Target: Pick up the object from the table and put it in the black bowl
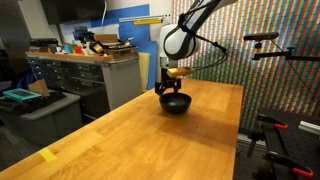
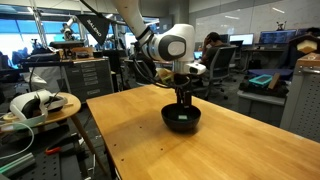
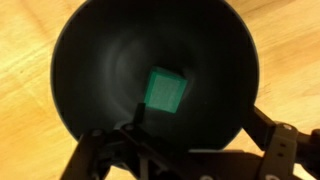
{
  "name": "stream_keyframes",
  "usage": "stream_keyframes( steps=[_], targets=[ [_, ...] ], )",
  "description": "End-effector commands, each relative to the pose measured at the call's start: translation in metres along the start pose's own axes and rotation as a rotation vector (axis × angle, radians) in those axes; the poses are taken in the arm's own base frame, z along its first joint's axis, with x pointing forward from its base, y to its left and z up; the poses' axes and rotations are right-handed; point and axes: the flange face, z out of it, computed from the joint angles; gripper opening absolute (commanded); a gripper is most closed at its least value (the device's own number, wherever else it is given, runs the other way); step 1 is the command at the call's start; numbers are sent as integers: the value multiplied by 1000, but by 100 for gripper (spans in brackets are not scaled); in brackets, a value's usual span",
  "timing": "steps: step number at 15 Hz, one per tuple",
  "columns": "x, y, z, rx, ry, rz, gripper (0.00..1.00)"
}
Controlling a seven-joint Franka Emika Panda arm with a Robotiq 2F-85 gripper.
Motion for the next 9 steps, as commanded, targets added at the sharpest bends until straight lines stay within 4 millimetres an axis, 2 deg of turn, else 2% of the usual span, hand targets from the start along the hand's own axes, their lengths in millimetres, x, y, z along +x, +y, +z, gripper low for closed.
stream_keyframes(
  steps=[1, 3, 4, 7, 9],
  targets=[
    [1, -10, -22, 35, 12, 24, 100],
    [1, -13, -26, 43, 25, 25, 100],
    [-2, 12, -36, 48, 48, 38, 100],
    [-14, 14, -52, 72, 52, -18, 100],
    [-28, 15, -68, 109, 34, -81, 100]
  ],
)
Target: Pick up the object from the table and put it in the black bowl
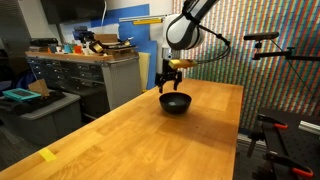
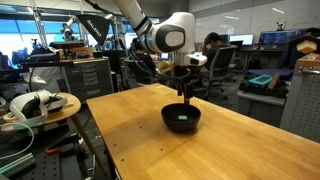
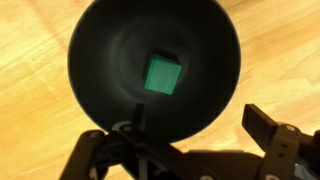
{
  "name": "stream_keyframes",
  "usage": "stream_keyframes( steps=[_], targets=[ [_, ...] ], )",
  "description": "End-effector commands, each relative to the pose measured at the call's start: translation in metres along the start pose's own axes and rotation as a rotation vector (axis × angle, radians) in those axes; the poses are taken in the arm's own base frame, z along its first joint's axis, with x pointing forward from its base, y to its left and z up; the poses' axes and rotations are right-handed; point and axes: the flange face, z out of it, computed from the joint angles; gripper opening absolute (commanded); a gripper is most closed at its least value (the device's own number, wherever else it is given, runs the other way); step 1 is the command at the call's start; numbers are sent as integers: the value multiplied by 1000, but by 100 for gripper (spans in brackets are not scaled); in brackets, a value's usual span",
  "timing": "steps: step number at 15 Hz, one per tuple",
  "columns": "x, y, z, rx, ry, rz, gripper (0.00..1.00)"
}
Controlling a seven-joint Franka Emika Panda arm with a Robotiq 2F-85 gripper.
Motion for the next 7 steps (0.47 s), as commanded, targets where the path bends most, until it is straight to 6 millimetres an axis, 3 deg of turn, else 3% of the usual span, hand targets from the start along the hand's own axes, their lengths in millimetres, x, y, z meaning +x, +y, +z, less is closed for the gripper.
stream_keyframes(
  steps=[1, 3, 7],
  targets=[
    [-4, 0, -7, 15, -4, -23, 100],
    [-8, 0, -12, 20, -5, -30, 100],
    [-9, 2, -3, 13, -18, -28, 100]
  ],
)
